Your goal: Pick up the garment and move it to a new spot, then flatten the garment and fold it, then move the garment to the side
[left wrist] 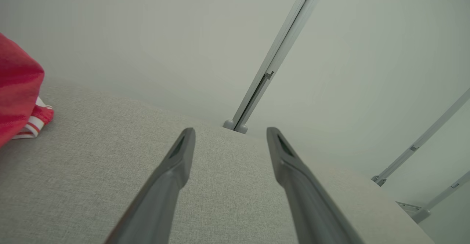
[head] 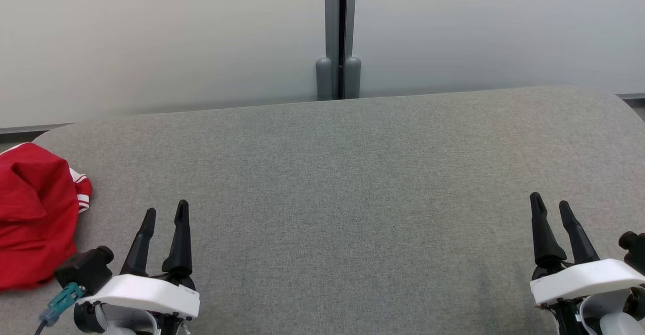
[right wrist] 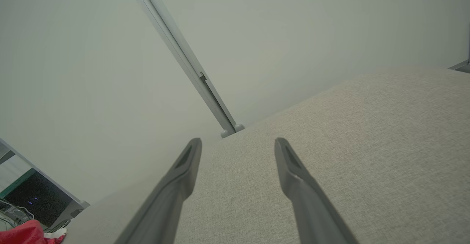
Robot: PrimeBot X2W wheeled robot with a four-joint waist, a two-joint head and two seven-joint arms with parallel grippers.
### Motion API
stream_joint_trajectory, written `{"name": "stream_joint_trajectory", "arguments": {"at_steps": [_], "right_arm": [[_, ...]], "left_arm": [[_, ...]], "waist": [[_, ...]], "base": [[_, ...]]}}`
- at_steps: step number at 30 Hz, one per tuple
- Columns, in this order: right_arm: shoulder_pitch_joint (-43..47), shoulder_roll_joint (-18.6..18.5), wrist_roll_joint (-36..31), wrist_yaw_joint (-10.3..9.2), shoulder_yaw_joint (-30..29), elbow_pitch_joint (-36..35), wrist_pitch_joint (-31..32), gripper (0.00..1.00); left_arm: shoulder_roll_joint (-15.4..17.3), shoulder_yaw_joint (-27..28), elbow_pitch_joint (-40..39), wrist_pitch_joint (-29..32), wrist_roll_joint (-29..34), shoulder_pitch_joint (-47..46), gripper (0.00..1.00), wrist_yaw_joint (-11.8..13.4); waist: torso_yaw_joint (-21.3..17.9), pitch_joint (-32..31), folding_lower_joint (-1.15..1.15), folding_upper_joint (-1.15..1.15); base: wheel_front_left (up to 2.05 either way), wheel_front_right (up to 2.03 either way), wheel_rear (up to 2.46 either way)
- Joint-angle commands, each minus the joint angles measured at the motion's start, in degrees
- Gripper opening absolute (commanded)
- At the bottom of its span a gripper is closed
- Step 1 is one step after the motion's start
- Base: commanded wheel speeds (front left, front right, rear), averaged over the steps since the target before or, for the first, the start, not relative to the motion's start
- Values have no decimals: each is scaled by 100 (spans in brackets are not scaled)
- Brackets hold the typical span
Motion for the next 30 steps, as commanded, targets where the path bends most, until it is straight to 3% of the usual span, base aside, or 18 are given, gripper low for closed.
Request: {"name": "stream_joint_trajectory", "arguments": {"at_steps": [1,30], "right_arm": [[-100,-57,-204,22,6,-26,-57,100],[23,-75,-1718,25,269,246,-198,100]], "left_arm": [[58,-16,-25,-60,206,-63,100,22],[55,-214,441,-453,1797,-21,100,90]], "waist": [[2,-3,0,0],[18,-71,0,0]], "base": [[0,0,0],[0,0,0]]}}
